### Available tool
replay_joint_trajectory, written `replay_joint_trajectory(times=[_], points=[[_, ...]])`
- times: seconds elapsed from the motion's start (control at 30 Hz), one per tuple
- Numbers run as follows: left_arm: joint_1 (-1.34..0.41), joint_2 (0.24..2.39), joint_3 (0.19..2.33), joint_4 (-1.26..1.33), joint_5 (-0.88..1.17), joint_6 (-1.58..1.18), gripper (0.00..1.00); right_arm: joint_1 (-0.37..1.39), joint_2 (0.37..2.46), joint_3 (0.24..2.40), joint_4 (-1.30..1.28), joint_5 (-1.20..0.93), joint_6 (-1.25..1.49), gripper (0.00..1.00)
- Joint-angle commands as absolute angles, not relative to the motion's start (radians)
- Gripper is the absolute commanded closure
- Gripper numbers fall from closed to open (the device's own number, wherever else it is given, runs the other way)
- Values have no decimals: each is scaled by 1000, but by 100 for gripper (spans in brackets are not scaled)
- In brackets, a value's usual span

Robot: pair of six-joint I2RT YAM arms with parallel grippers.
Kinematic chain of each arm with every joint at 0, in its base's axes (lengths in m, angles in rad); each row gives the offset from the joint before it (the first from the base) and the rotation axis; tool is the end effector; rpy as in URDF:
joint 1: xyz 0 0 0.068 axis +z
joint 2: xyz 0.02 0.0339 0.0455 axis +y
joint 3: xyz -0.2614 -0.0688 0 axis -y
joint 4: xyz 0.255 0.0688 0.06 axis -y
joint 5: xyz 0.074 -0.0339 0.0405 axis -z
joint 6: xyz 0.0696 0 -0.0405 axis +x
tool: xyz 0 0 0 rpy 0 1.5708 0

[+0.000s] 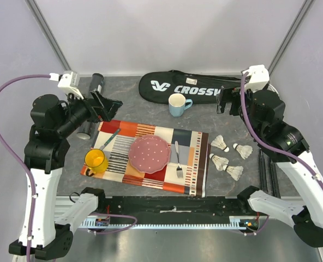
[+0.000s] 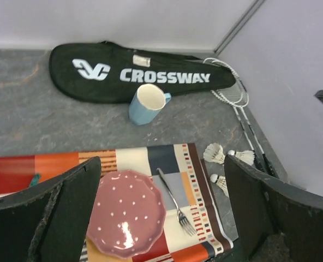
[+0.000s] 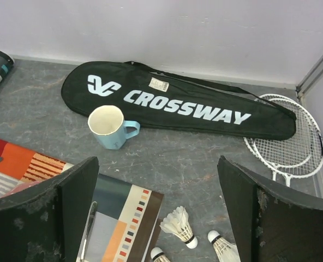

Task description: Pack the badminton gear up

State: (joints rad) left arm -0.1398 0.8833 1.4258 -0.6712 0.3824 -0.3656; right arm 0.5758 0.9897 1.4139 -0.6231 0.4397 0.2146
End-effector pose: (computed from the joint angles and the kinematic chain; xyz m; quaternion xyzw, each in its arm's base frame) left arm 0.1736 -0.0507 0.4808 0.0416 0.7469 -0.3003 0.5919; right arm 0.1994 0.0941 0.4646 0.0002 0.7677 0.0822 0.6355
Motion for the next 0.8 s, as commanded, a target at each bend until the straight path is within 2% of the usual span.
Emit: replay_joint_trajectory(times=[0.0, 0.07, 0.2, 0.3, 0.33, 0.43, 0.47, 0.53, 0.67, 0.77], points=[[-141, 893, 1434, -739, 290, -330, 0, 574, 1005, 1404, -578, 378, 238, 2], [-140, 968, 1446, -790, 252, -333, 0, 574, 1029, 1387, -551, 332, 248, 2], [-100, 1141, 1495, -868, 169, -319, 0, 574, 1071, 1296, -470, 55, 307, 2], [139, 1201, 1441, -764, 428, -386, 0, 575, 1089, 1215, -375, -110, 345, 2], [182, 1218, 1431, -747, 419, -379, 0, 578, 1095, 1192, -321, -202, 374, 2], [190, 1334, 1477, -747, 197, -292, 0, 597, 1103, 1131, -259, -316, 397, 2], [195, 1448, 1517, -821, 134, -279, 0, 601, 1106, 1114, -256, -334, 397, 2], [199, 1544, 1619, -877, 92, -243, 0, 607, 1103, 1106, -256, -362, 391, 2], [207, 1722, 1704, -882, -66, -164, 0, 609, 1078, 1082, -258, -380, 374, 2], [210, 1834, 1749, -864, -100, -111, 0, 609, 1066, 1072, -249, -390, 374, 2]])
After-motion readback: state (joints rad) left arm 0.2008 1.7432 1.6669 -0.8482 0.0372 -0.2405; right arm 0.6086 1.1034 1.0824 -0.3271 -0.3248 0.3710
